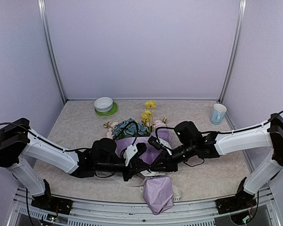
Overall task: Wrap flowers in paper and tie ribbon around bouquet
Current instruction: Cross the half-tied ribbon over the folded bouquet.
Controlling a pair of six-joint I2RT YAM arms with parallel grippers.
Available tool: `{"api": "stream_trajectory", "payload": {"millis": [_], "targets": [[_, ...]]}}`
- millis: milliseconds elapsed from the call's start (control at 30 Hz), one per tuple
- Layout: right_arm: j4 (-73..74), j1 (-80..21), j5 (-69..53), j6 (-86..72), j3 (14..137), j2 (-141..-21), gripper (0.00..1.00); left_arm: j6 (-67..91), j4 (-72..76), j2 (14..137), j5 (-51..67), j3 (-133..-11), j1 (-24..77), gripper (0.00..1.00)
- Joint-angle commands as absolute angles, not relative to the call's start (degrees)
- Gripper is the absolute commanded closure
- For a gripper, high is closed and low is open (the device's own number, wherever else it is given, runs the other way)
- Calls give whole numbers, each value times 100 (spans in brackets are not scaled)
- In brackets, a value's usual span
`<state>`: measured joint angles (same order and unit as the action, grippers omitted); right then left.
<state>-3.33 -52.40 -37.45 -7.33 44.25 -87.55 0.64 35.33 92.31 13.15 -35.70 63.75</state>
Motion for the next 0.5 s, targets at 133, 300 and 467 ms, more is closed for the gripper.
{"api": "stream_trajectory", "payload": {"millis": [133,300,467], "targets": [[-486,-5290,-3932,-633,4619,-9086,88,71,3653,9119,1404,-3567,6389,100],[-487,-5283,-3743,-671,4592,-8881,100,44,3503,9082,1403,-3587,6389,95],[-475,-5288,-3486,-842,4465,-8622,100,-18,3322,8686,1066,-3443,6381,49]]}}
